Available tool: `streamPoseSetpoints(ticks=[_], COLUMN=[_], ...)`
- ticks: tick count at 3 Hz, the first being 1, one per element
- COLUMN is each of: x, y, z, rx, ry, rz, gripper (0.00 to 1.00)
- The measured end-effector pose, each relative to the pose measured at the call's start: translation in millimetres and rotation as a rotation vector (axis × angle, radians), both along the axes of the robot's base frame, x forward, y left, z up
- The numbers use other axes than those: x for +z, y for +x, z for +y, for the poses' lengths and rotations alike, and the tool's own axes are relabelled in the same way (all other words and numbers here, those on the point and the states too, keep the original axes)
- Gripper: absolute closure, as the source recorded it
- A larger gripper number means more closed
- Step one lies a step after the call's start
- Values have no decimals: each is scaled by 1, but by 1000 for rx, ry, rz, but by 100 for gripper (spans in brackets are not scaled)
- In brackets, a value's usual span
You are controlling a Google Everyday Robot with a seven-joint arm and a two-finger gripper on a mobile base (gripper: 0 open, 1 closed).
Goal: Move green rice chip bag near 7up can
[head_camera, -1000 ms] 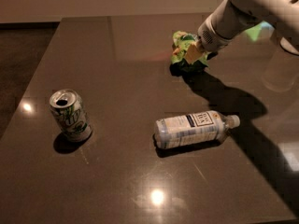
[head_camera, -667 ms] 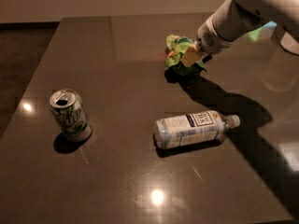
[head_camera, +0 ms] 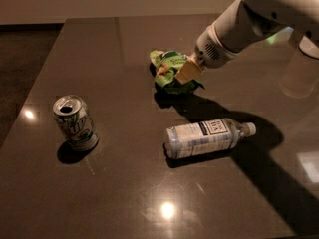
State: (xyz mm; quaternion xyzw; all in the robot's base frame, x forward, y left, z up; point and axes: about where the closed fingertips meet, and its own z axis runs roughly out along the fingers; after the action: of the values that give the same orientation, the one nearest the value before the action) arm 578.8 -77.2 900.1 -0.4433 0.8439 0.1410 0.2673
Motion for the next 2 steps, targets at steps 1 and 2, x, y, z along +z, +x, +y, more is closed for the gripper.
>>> streamPoseSetpoints(ticks=[1,2], x=[-3,-5], y=[-21,-40], z=[29,55], rx=[101,199], ry=[22,43], rz=[14,20], gripper=[100,100])
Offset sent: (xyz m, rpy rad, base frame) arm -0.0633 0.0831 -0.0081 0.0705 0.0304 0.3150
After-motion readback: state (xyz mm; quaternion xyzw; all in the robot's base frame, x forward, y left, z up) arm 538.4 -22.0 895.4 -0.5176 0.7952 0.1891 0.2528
